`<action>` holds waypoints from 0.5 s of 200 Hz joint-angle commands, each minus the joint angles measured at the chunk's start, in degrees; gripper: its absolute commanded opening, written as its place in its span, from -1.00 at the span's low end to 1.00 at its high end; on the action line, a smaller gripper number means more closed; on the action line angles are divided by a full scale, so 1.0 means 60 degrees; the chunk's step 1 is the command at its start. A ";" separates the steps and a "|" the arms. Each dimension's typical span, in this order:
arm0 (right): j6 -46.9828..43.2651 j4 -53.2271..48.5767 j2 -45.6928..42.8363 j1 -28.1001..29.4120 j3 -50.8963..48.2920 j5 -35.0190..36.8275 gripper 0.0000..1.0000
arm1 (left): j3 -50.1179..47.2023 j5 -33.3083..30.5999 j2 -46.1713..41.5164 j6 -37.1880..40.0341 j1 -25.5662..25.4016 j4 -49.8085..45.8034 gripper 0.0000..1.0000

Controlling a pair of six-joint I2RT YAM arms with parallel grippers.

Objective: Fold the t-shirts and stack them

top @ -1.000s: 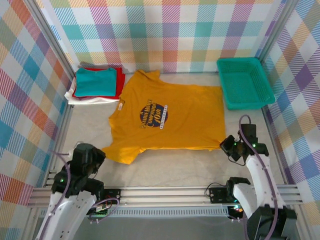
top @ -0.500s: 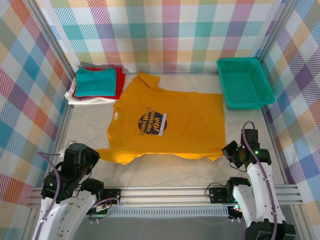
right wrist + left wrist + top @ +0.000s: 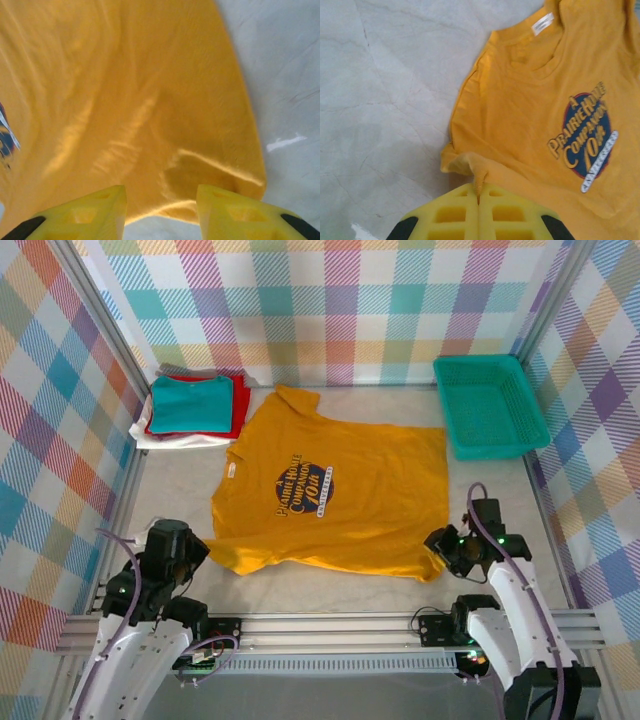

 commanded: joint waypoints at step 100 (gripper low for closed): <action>0.2340 0.0130 0.1090 0.2637 -0.0588 0.1116 0.16 | -0.0426 -0.0151 0.0041 -0.0201 0.0028 0.0497 -1.00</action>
